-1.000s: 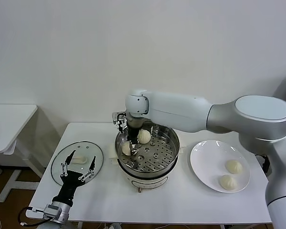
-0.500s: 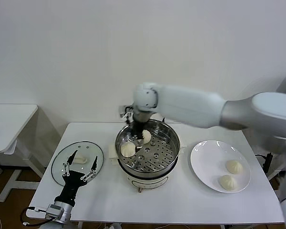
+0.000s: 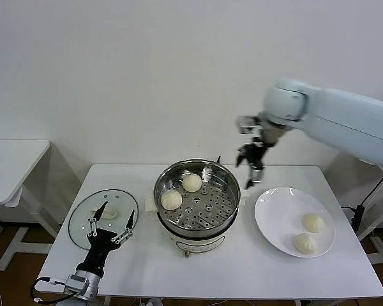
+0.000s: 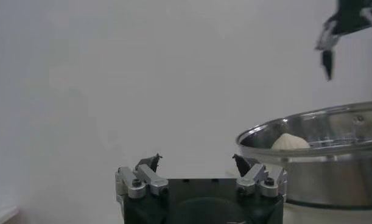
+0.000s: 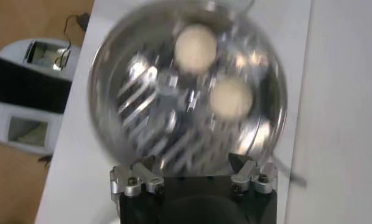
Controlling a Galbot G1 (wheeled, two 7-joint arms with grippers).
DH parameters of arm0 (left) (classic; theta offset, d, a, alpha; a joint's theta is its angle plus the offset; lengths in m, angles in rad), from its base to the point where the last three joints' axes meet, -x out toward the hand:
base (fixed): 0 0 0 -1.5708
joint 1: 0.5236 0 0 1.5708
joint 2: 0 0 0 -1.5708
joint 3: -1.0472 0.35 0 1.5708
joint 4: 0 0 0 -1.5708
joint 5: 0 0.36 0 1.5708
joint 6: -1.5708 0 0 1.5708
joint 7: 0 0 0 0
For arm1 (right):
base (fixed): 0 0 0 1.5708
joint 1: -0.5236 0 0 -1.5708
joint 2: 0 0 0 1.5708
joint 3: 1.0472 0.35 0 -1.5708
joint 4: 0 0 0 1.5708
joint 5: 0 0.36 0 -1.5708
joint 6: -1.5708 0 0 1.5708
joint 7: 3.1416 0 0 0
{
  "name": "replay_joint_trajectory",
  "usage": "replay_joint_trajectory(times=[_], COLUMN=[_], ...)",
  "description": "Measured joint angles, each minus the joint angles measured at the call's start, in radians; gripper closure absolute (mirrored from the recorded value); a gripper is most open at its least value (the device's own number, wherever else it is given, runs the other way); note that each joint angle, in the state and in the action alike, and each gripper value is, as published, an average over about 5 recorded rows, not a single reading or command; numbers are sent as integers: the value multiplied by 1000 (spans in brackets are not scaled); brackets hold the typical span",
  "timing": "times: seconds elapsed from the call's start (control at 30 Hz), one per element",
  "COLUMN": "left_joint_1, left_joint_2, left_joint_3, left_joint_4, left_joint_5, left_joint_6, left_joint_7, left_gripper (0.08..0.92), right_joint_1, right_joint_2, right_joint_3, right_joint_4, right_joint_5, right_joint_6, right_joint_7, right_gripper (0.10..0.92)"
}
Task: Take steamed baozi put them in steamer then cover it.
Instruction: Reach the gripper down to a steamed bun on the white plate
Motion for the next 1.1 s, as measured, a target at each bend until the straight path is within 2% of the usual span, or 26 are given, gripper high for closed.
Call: replay_joint_trajectory(times=[0.23,0.43,1.1], left_joint_1=[5,4,1], left_joint_2=[-3,-8,-12], left_joint_3=[1,1,-4], left_joint_4=[-1,1,8], left_joint_5=[5,9,11], left_joint_6=[-3,-5,-11], left_joint_7=[0,1,2], left_gripper=[177,177,177], right_joint_1=[-84,-227,-659], right_joint_2=[-183,-266,-304], right_joint_3=[30,117,404], right_joint_4=[22,21,-35], right_joint_5=[-139,-258,-482], right_joint_6=[89,141,206], right_joint_7=[-47,-71,-63], right_gripper=[203,203,203])
